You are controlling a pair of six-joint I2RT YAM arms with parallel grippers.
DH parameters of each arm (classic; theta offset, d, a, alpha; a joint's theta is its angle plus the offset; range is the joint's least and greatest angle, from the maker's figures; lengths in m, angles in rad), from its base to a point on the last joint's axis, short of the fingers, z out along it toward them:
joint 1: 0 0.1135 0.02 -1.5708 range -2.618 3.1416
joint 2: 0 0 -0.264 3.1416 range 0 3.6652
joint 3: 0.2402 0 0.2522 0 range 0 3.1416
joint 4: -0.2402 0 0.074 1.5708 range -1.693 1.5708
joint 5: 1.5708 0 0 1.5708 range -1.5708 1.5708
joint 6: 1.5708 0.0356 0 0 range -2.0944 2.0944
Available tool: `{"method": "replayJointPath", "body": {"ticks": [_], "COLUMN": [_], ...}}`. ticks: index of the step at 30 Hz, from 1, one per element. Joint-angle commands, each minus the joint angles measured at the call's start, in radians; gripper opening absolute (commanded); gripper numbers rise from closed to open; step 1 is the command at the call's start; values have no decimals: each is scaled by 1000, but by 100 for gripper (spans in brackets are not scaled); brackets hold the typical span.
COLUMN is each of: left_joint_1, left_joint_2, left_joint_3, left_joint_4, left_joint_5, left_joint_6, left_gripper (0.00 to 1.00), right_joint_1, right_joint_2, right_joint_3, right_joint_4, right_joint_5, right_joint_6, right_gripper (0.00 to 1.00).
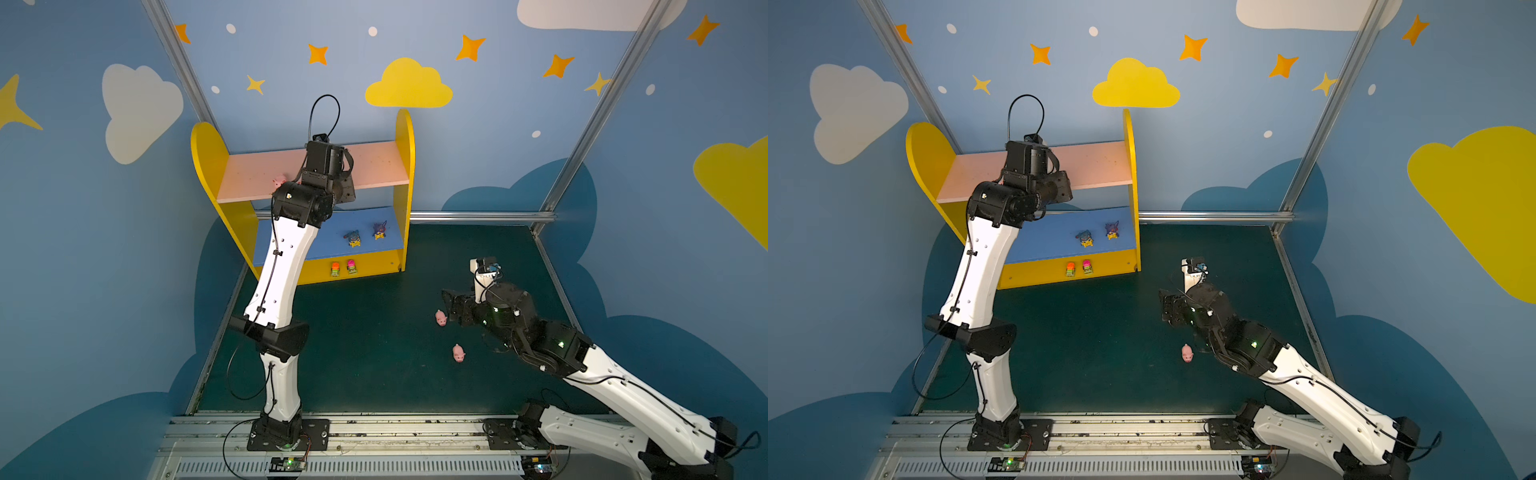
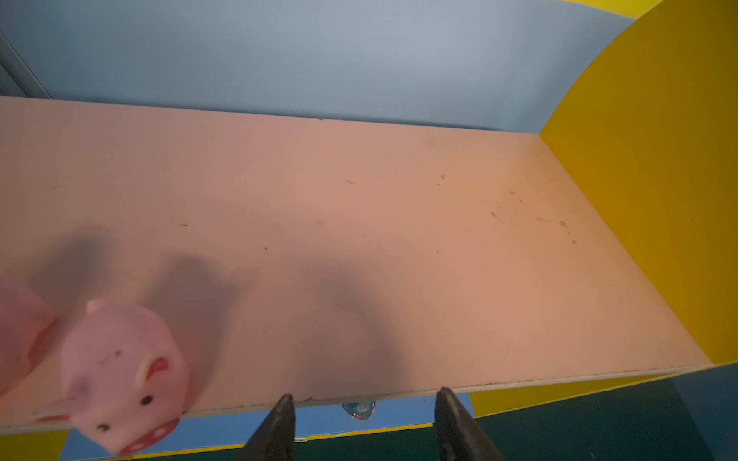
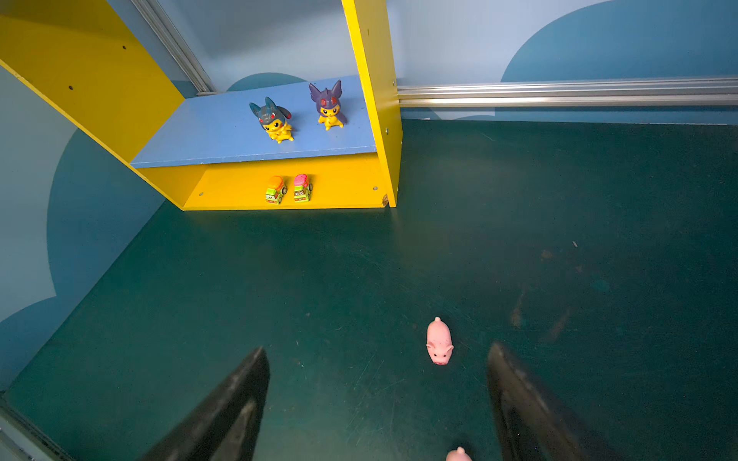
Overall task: Organize plastic toys on shelves
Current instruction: Rotate the plastic toy on the shelf.
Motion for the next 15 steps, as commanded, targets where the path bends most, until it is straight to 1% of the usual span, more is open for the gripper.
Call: {"method": "replayJointPath", "body": {"ticks": [1,12,15], "left_joint_1": [15,66,78], "left_joint_2": [-13,-63,-70], "left_joint_3": [8,-89,-95], "left_joint_4": [-16,21,27], "left_joint_5": [0,20,26], "left_joint_6": [8,7,9], "left_gripper": [56,55,55], "right_joint_1": [-6,-9,-9], "right_joint_2": [11,45,59], "right_joint_3": [19,39,44], "right_joint_4": [16,23,24], "right_joint_5": [6,-4,-6], "right_joint_6": [-8,-6,-5], "right_gripper": [84,84,84]}}
